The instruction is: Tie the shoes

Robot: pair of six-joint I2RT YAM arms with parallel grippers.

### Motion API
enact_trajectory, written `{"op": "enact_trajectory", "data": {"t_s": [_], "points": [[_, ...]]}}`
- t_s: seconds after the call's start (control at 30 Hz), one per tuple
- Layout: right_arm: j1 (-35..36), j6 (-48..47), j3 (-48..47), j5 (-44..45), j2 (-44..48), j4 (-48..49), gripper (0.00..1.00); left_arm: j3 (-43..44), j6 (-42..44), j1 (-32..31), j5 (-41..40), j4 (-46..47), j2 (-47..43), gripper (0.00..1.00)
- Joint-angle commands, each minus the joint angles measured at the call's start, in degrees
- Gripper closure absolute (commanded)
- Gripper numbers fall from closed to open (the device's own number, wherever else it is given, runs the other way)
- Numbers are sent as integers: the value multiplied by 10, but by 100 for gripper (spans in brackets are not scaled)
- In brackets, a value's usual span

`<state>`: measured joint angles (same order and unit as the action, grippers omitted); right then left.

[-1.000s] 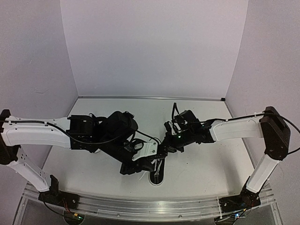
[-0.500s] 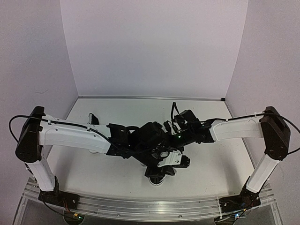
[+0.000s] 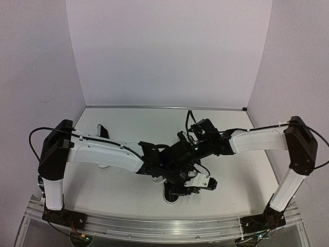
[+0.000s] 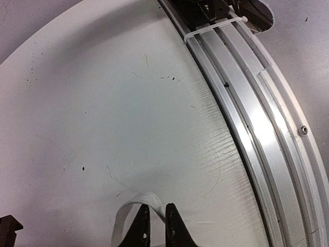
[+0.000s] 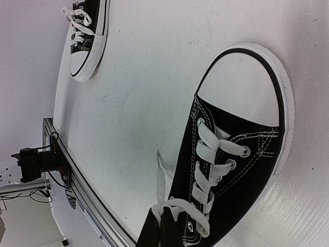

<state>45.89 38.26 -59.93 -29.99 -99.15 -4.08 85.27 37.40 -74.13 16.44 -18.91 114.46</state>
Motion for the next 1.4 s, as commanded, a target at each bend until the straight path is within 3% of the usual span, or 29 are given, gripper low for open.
{"op": "enact_trajectory", "data": {"t_s": [0.0,0.13,0.3,0.6,0.83,1.1,1.37], "points": [[-4,-14,-21,-10,-9,0,100,23,8,-3,-35,32,-3,76],[-4,-14,-21,-11,-10,0,100,20,3,-3,-37,33,-12,63],[-4,-14,-20,-14,-12,0,100,-14,-25,1,-33,59,-59,62],[-3,-12,-27,-32,-8,1,100,-231,-205,93,-18,239,-225,62],[7,-5,-40,-40,-24,2,100,-353,-318,143,-108,345,-296,59],[25,5,-57,-46,-43,3,93,-410,-410,186,-141,384,-311,58],[47,11,-83,-55,-68,2,78,-428,-448,215,-179,382,-321,56]]}}
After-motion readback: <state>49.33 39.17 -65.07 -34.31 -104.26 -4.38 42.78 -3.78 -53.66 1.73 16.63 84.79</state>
